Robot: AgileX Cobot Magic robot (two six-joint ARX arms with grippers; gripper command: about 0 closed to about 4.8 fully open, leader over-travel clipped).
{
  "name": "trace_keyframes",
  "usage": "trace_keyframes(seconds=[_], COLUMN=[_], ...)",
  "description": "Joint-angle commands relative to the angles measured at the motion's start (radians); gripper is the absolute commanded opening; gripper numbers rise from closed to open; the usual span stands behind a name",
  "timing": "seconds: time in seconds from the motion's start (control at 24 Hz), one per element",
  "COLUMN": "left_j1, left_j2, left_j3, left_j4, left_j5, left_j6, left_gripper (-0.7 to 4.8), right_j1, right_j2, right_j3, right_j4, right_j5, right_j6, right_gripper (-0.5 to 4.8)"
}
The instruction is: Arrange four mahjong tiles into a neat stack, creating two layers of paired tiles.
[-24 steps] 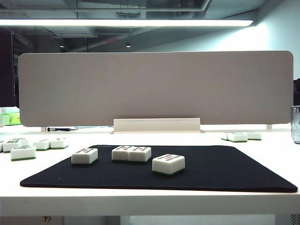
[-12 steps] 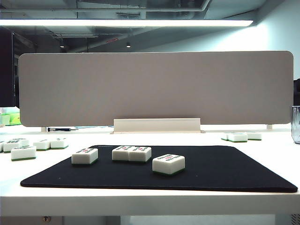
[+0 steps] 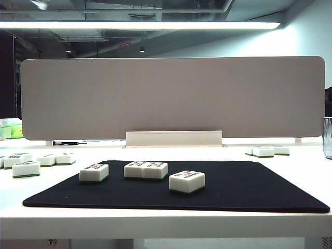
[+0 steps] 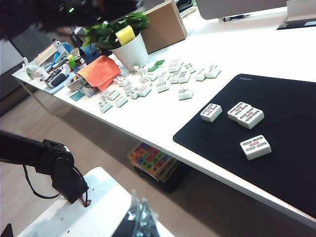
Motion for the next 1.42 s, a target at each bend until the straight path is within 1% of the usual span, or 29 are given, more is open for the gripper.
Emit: trace_keyframes(seconds=[0.04,0.25,0.33,0.46,0.54,0.58,0.63,0.71,0.79,0.92,0.96,1.04,1.17,1.21,1.42], left_j1=[-0.059,-0.15,-0.188,-0.25,-0.324,-0.344,-0.358,-0.425,-0.461,-0.51,-0.541,-0.571,-0.594,-0.599,-0.613], left_j2=[0.116,0.273,0.332,0.411,0.508,0.537,0.56,0.651,0.699,0.758,0.792,0.828,0.861,0.872,0.9], left_j3=[0.101,0.209,0.249,0.3,0.369,0.391,0.409,0.48,0.52,0.563,0.579,0.58,0.58,0.58,0.576], left_j4=[-0.075,-0.121,-0.135,-0.163,-0.207,-0.219,-0.228,-0.256,-0.285,-0.327,-0.354,-0.379,-0.418,-0.435,-0.506], left_j5=[0.011,0.001,-0.04,-0.113,-0.203,-0.228,-0.239,-0.258,-0.259,-0.262,-0.263,-0.262,-0.262,-0.267,-0.329], left_j6=[0.115,0.175,0.203,0.28,0.356,0.37,0.381,0.447,0.501,0.546,0.583,0.643,0.696,0.726,0.812], left_gripper=[0.02,0.02,0.02,0.02,0.02,0.02,0.02,-0.05,-0.05,-0.05,-0.05,-0.05,-0.05,-0.05,0.0], right_j1=[0.001,0.001,0.001,0.001,0.001,0.001,0.001,0.001,0.001,0.001,0.001,0.001,0.001,0.001,0.001], right_j2=[-0.012,-0.012,-0.012,-0.012,-0.012,-0.012,-0.012,-0.012,-0.012,-0.012,-0.012,-0.012,-0.012,-0.012,-0.012], right_j3=[0.002,0.002,0.002,0.002,0.002,0.002,0.002,0.002,0.002,0.002,0.002,0.002,0.002,0.002,0.002], right_j4=[0.008,0.008,0.009,0.004,0.004,0.004,0.005,0.0,-0.001,-0.008,-0.01,-0.01,-0.01,-0.01,-0.011], right_j5=[-0.002,-0.002,0.002,0.009,0.013,0.014,0.017,0.032,0.032,0.032,0.032,0.032,0.031,0.031,0.031], right_j6=[-0.003,-0.003,-0.003,-0.003,-0.003,-0.004,-0.004,-0.03,-0.029,-0.029,-0.03,-0.029,-0.029,-0.029,-0.029], right_gripper=[-0.01,-0.01,-0.01,-0.01,-0.01,-0.01,-0.01,-0.01,-0.01,-0.01,-0.01,-0.01,-0.01,-0.01,-0.01])
